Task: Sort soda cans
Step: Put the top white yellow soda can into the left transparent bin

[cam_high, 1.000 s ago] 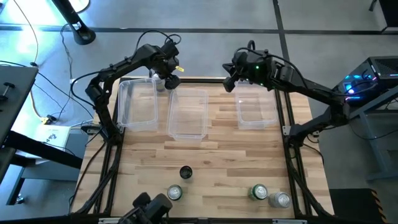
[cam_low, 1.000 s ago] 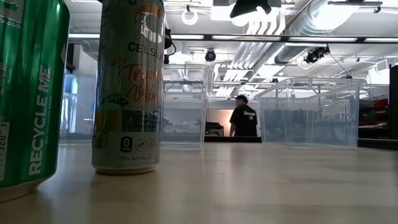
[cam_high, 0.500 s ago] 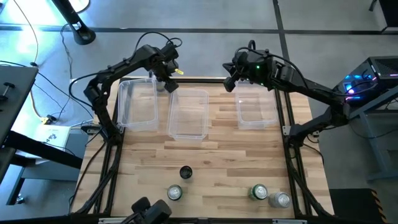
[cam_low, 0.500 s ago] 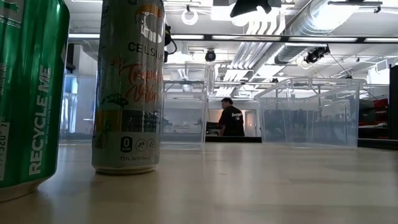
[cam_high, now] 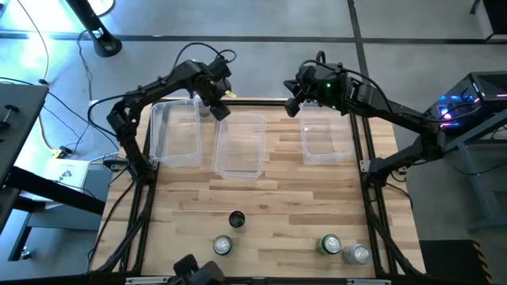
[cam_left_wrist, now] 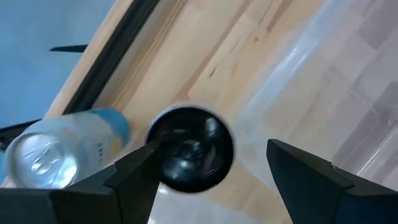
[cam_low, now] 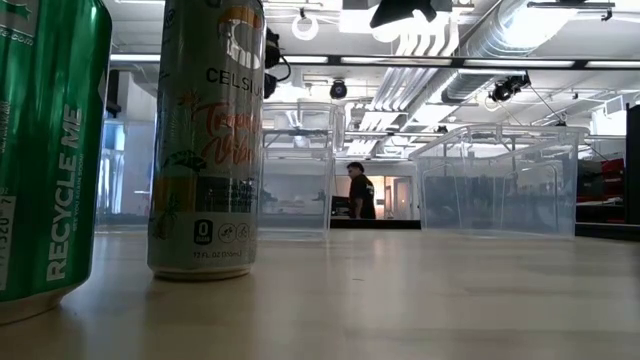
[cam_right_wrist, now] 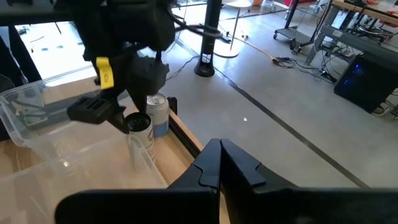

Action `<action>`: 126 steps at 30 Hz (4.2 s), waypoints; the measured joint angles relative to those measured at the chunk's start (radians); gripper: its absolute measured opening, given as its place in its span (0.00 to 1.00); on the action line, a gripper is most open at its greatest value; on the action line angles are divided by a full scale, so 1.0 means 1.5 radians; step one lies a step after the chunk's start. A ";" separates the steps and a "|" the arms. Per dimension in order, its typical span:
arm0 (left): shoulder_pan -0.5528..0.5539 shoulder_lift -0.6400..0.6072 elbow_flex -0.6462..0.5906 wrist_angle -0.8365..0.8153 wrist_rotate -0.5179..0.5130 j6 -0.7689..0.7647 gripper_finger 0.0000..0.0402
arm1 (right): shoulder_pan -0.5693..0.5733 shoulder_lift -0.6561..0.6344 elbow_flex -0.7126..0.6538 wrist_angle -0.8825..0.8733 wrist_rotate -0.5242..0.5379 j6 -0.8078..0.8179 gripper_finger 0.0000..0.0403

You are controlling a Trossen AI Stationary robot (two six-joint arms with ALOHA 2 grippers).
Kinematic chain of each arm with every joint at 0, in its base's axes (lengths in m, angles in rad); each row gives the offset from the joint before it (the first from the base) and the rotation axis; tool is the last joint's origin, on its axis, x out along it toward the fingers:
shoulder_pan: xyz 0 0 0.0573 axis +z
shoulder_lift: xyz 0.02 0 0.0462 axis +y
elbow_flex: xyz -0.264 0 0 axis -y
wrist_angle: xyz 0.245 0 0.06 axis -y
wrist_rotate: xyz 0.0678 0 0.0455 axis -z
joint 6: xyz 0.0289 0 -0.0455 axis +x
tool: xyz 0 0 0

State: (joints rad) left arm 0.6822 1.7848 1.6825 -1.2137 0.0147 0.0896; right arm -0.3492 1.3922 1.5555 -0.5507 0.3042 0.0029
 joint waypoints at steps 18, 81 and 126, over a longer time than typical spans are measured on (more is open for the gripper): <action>0.000 0.001 -0.001 -0.012 -0.040 -0.010 0.69 | 0.000 0.000 0.000 0.000 0.000 0.000 0.00; 0.017 0.001 -0.019 0.010 -0.072 -0.070 0.93 | 0.000 0.002 0.000 -0.014 -0.023 0.016 0.00; 0.020 0.002 -0.020 -0.025 -0.038 -0.054 0.59 | 0.000 0.003 0.000 -0.026 -0.023 0.014 0.00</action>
State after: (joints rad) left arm 0.7120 1.7877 1.6525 -1.2514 -0.0417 0.0085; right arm -0.3492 1.3960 1.5555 -0.5896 0.2694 0.0238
